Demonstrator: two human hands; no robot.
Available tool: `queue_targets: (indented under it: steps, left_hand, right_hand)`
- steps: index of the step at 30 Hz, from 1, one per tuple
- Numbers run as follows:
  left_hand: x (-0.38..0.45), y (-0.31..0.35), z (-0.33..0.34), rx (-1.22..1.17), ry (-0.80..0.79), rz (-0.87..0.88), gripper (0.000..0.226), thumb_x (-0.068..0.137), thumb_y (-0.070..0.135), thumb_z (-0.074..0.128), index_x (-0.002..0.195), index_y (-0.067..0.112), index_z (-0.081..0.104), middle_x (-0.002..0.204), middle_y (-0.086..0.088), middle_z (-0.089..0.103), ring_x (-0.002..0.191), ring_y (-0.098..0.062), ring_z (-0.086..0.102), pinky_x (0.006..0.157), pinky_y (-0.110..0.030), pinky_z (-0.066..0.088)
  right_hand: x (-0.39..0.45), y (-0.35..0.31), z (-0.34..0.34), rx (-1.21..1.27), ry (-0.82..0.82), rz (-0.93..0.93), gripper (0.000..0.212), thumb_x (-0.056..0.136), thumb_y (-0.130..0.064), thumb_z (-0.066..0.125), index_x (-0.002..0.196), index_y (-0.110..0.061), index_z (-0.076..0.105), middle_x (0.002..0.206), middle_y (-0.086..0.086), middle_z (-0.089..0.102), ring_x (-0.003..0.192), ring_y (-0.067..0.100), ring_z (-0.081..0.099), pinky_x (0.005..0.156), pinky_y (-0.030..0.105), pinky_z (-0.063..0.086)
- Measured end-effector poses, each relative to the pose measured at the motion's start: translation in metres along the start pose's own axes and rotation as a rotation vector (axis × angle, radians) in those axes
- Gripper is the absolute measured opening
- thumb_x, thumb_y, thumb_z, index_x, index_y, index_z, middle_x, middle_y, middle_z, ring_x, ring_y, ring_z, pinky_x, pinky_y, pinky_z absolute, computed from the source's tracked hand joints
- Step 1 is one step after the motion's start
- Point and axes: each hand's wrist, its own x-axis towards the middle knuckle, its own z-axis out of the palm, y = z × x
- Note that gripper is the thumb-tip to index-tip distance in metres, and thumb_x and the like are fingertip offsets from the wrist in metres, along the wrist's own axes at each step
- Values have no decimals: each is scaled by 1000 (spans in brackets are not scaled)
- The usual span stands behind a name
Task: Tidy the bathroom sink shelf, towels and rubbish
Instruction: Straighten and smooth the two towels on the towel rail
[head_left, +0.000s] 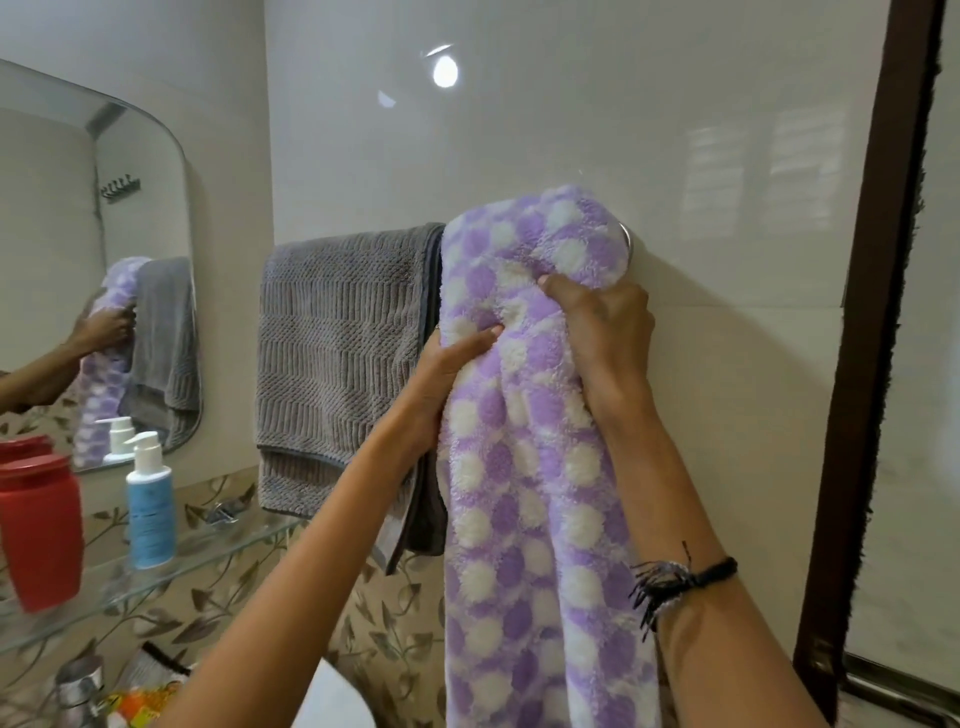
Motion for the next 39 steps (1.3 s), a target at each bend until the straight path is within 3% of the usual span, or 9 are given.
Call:
queue_targets:
  steps: [3, 7, 9, 11, 16, 25, 31, 35, 39]
  left_hand:
    - [4, 12, -16, 158, -23, -61, 37, 75, 24, 66, 111, 16, 63, 93, -1, 75, 80, -14, 71, 67, -26, 58]
    - [26, 40, -17, 147, -5, -48, 24, 85, 39, 60, 99, 22, 69, 83, 6, 75, 68, -7, 70, 57, -20, 55]
    - [41, 58, -11, 238, 44, -43, 24, 82, 39, 65, 91, 18, 72, 76, 3, 76, 59, -9, 69, 51, -21, 54]
    - [54, 77, -7, 302, 45, -55, 25, 78, 35, 71, 87, 12, 73, 77, -3, 76, 61, -13, 70, 54, -24, 56]
    - [90, 113, -6, 229, -10, 21, 19, 86, 22, 59, 104, 16, 63, 101, -10, 63, 82, -20, 61, 83, -33, 52]
    - [101, 115, 2, 87, 229, 287, 16, 79, 17, 69, 94, 13, 69, 81, -7, 70, 66, -15, 68, 58, -23, 53]
    - [43, 60, -20, -2, 204, 434, 11, 78, 11, 68, 82, 20, 72, 77, 3, 76, 70, -10, 71, 56, -21, 55]
    - [18, 17, -38, 17, 177, 294, 35, 71, 13, 74, 105, 12, 66, 94, -4, 75, 85, -19, 72, 64, -27, 57]
    - [3, -14, -31, -91, 162, 175, 31, 73, 10, 70, 104, 15, 68, 99, -9, 74, 86, -24, 71, 65, -31, 58]
  right_hand:
    - [-11, 4, 3, -7, 58, -46, 35, 76, -32, 68, 102, -10, 65, 91, -2, 69, 81, 17, 62, 68, 24, 46]
    - [-21, 9, 11, -15, 120, -101, 33, 78, -28, 69, 78, 4, 62, 60, 6, 64, 51, 18, 52, 55, 32, 43]
    - [-23, 7, 14, 10, 127, -113, 40, 78, -28, 70, 88, 9, 62, 80, 17, 71, 66, 29, 63, 62, 35, 49]
    - [-16, -2, 15, 49, 96, -112, 42, 76, -31, 71, 109, -5, 64, 100, 9, 72, 90, 23, 67, 75, 31, 52]
    - [37, -40, 22, -21, 51, -116, 59, 71, -40, 71, 122, -13, 58, 110, 4, 69, 102, 24, 64, 89, 37, 51]
    - [67, -71, 18, -212, 57, -285, 61, 71, -46, 71, 122, -16, 58, 112, 6, 69, 104, 27, 62, 89, 38, 50]
    - [-5, -10, 30, -124, 155, -414, 67, 66, -55, 67, 124, -23, 54, 102, -5, 70, 91, 15, 62, 71, 17, 43]
    - [-38, 45, 32, -37, 138, -332, 70, 69, -41, 77, 131, -23, 52, 118, -10, 67, 101, -6, 57, 75, 0, 43]
    - [-51, 72, 24, -25, 188, -288, 64, 70, -27, 81, 128, -17, 57, 101, -31, 64, 88, -24, 56, 69, -4, 40]
